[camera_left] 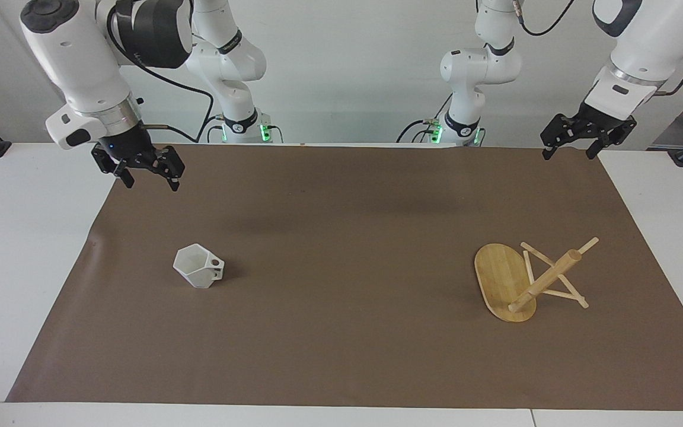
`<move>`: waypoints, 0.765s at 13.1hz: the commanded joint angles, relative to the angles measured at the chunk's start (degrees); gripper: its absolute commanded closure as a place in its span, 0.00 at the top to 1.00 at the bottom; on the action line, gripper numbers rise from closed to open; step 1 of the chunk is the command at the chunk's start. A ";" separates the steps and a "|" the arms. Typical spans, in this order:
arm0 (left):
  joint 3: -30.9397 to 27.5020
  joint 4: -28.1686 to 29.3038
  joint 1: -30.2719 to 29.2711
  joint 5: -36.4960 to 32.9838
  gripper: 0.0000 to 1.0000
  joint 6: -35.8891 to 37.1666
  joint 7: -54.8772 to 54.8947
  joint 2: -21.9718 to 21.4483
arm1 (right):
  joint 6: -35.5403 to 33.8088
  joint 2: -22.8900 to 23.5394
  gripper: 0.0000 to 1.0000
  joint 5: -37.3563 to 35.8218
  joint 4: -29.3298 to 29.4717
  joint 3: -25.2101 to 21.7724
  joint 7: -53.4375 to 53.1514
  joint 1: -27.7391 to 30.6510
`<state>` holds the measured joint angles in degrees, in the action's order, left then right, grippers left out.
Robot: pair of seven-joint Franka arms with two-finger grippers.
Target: Hang cup on rack
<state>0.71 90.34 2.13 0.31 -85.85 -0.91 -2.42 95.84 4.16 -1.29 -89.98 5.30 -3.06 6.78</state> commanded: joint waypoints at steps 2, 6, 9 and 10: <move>-0.45 2.82 1.30 -1.11 1.00 -1.25 -0.85 -2.24 | 4.08 -1.52 1.00 1.11 -3.79 -0.21 1.56 0.34; -0.45 2.56 1.30 -1.11 1.00 -1.61 -0.67 -2.15 | 9.61 0.23 1.00 1.11 -7.05 -0.21 1.56 0.34; -0.45 2.38 1.21 -1.11 1.00 -1.17 -0.58 -2.15 | 12.26 3.04 1.00 1.11 -7.23 -0.21 1.56 0.34; -0.45 2.38 1.12 -1.11 1.00 -1.16 -0.58 -2.15 | 12.87 3.92 1.00 1.11 -7.49 -0.21 1.56 0.34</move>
<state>0.67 90.97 2.66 0.31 -86.03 -0.93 -2.99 106.92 6.94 -1.28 -96.70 5.23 -3.01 6.82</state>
